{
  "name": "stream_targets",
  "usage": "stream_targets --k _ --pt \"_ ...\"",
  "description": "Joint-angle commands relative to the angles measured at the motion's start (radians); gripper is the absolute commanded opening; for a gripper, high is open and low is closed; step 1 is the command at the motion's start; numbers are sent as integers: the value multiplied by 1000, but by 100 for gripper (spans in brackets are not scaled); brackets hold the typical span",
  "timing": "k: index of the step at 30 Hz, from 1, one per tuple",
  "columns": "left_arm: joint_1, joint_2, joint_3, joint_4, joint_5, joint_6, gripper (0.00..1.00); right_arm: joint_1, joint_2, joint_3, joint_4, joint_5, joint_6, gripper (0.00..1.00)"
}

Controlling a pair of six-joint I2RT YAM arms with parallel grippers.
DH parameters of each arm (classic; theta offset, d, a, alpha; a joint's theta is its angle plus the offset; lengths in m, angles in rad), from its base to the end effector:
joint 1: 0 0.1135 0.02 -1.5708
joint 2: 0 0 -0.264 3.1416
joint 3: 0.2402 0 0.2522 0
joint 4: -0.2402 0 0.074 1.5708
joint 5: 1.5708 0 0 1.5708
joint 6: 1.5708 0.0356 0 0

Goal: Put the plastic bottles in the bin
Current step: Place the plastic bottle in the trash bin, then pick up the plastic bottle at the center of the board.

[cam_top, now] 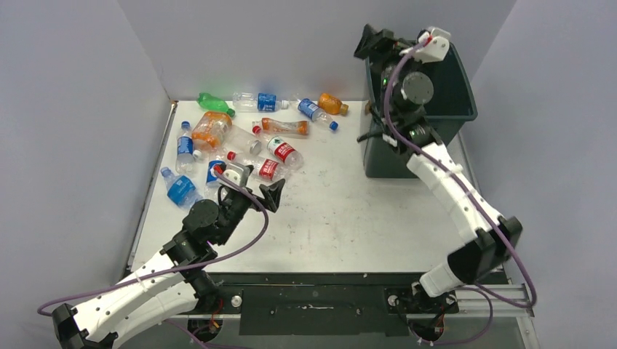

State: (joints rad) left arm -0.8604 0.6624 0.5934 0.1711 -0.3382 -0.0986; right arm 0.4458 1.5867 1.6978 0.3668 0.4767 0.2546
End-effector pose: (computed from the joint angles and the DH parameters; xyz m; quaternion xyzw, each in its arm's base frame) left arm 0.1181 -0.1192 0.3298 0.1296 0.6596 -0.2375 0.7012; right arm 0.3272 0.1382 0.5128 0.1526 0.5219 0.1696 0.8219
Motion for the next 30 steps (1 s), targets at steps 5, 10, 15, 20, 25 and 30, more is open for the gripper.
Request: stream_targets --k 5,10,15,20,25,30 --pt "10 0 37 -35 -315 2 96 207 -334 -465 13 -274 118 91" --pt "11 -14 36 -35 -385 -4 96 317 -354 -654 -10 -306 118 91" --pt "11 -50 4 12 -353 14 96 325 -241 -736 5 -446 89 91" --pt "11 -65 -9 32 -325 18 96 327 -14 -680 4 -540 15 91" --pt "12 -76 -13 37 -329 16 96 349 200 -557 38 -643 -99 91" --pt "11 -83 -20 48 -304 18 96 371 333 -454 67 -646 -242 93"
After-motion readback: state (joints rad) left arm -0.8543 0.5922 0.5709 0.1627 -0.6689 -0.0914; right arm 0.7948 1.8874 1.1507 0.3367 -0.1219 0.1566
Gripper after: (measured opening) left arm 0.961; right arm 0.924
